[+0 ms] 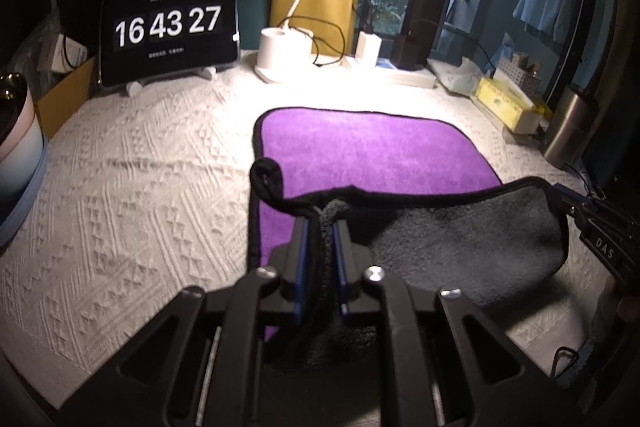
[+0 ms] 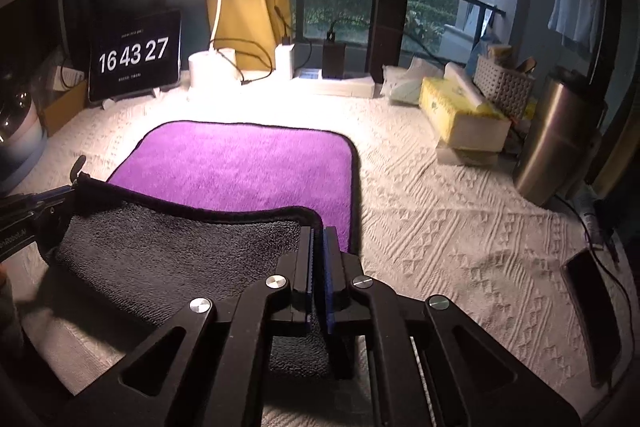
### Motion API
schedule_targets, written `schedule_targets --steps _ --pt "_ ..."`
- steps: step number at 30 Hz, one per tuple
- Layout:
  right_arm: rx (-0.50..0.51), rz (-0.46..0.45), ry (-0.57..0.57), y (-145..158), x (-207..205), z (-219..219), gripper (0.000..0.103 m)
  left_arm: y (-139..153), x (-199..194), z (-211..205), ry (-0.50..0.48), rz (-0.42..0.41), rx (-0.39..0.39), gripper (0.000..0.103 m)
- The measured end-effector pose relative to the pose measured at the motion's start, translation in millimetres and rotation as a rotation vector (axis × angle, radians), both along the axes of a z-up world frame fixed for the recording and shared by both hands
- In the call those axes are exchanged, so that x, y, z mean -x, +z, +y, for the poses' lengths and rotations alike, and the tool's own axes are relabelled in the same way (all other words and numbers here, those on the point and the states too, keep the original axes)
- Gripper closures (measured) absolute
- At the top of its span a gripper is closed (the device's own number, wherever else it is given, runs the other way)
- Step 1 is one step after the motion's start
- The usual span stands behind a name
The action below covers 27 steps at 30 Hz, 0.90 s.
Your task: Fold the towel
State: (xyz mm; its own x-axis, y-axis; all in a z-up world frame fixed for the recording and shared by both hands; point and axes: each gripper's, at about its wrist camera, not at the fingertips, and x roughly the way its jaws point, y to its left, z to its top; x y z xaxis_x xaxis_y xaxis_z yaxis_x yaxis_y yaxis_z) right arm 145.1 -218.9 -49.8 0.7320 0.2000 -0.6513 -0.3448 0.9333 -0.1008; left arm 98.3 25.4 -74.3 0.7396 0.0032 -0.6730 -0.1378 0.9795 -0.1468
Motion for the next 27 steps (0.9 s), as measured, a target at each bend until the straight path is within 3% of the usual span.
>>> schedule_targets --steps 27 --pt "0.028 -0.083 -0.028 17 -30 0 0.098 24 -22 7 -0.006 -0.082 -0.034 0.091"
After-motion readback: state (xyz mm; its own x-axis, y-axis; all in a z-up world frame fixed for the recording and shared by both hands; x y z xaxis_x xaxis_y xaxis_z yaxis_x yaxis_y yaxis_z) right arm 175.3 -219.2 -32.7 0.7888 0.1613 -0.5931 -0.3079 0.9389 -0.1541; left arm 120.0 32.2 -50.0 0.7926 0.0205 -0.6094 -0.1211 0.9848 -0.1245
